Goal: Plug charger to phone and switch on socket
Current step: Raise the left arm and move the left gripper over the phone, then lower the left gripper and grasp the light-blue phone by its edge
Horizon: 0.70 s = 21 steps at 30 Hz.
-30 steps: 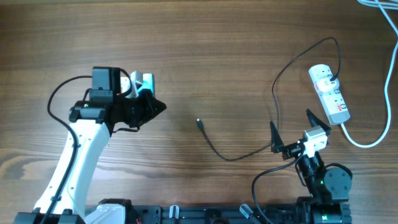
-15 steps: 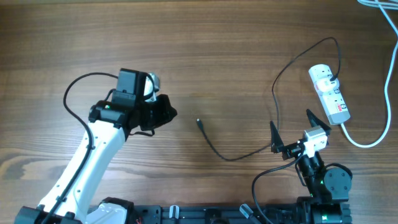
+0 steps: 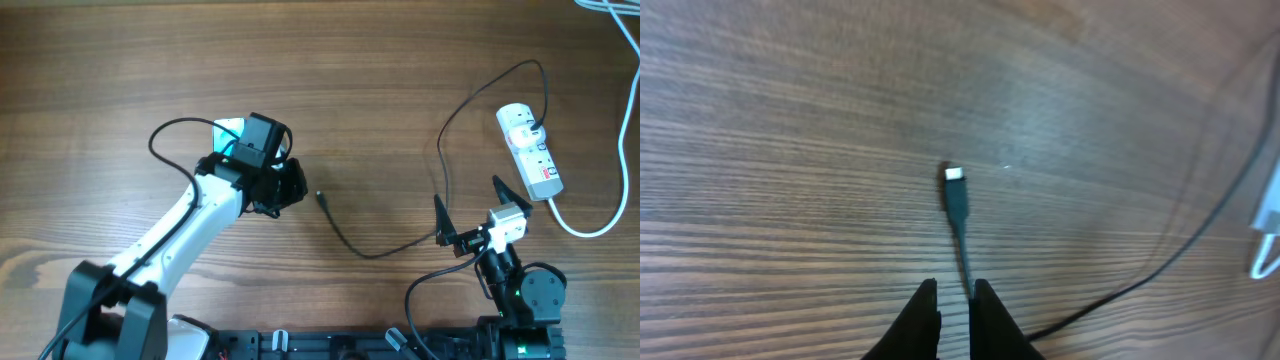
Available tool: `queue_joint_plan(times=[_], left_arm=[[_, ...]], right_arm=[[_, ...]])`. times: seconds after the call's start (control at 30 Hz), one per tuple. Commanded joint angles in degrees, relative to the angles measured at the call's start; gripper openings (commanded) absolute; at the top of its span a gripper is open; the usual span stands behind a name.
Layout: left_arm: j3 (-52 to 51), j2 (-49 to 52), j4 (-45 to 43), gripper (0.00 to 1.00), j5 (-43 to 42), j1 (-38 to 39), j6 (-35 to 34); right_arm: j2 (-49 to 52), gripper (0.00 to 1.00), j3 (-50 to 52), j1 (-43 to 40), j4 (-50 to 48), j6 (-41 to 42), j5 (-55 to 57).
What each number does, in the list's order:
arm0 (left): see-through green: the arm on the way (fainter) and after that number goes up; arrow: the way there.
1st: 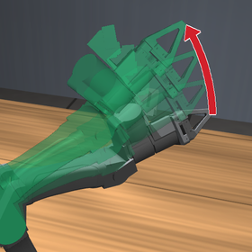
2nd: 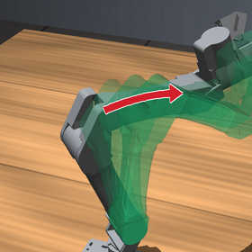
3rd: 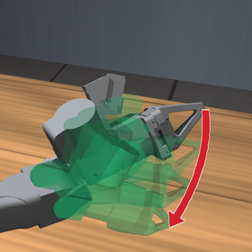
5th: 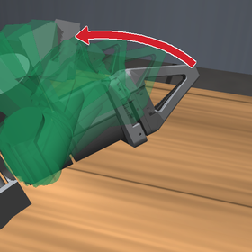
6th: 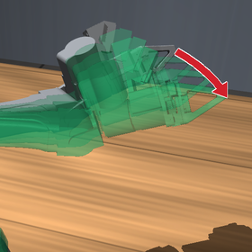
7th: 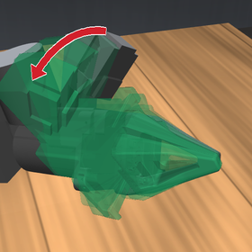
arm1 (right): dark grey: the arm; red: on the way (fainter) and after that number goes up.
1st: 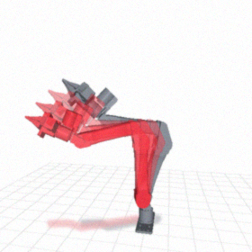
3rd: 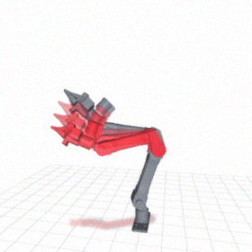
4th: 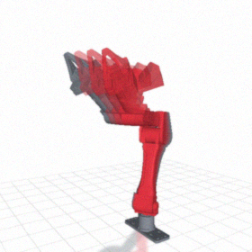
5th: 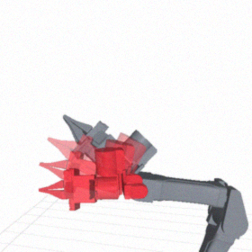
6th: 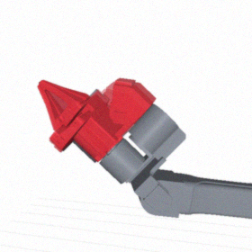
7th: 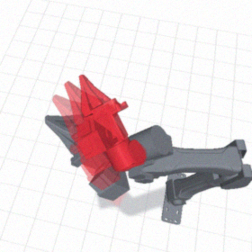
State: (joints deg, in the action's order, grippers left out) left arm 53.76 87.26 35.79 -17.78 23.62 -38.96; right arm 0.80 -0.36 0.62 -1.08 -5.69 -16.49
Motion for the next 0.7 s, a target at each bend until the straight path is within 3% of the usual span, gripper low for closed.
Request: queue_joint_plan(times=[0.0, 0.1, 0.13, 0.2, 0.3, 0.5, 0.67], left_arm=[[0.63, 3.15, -0.48, 0.17, 2.56, 1.18, -1.25], [0.63, 4.96, -0.46, 0.27, 5.33, 1.95, -2.27], [0.63, 5.22, -0.44, 0.44, 5.75, 2.19, -2.25], [0.66, 5.27, -0.31, 0.62, 6.23, 2.27, -2.23], [4.57, 5.27, 4.37, 0.79, 7.52, 0.76, -1.81], [23.91, 5.33, 23.93, 0.88, 19.56, -6.73, 6.93], [24.98, 7.67, 21.16, 0.90, 24.11, -12.68, 13.22]], right_arm=[[-0.15, 1.00, 0.07, 0.22, -0.17, -0.28, 0.31], [-0.15, 1.00, 0.07, 0.22, -0.17, -0.28, 0.31], [-0.15, 1.00, 0.07, 0.22, -0.17, -0.28, 0.31], [-0.15, 1.00, 0.07, 0.22, -0.17, -0.31, 0.31], [-0.15, 1.00, 0.07, 0.22, -0.17, -0.31, 0.31], [-0.15, 1.00, 0.07, 0.22, -0.17, -0.31, 0.31], [-0.15, 1.00, 0.07, 0.22, -0.17, -0.31, 0.31]])
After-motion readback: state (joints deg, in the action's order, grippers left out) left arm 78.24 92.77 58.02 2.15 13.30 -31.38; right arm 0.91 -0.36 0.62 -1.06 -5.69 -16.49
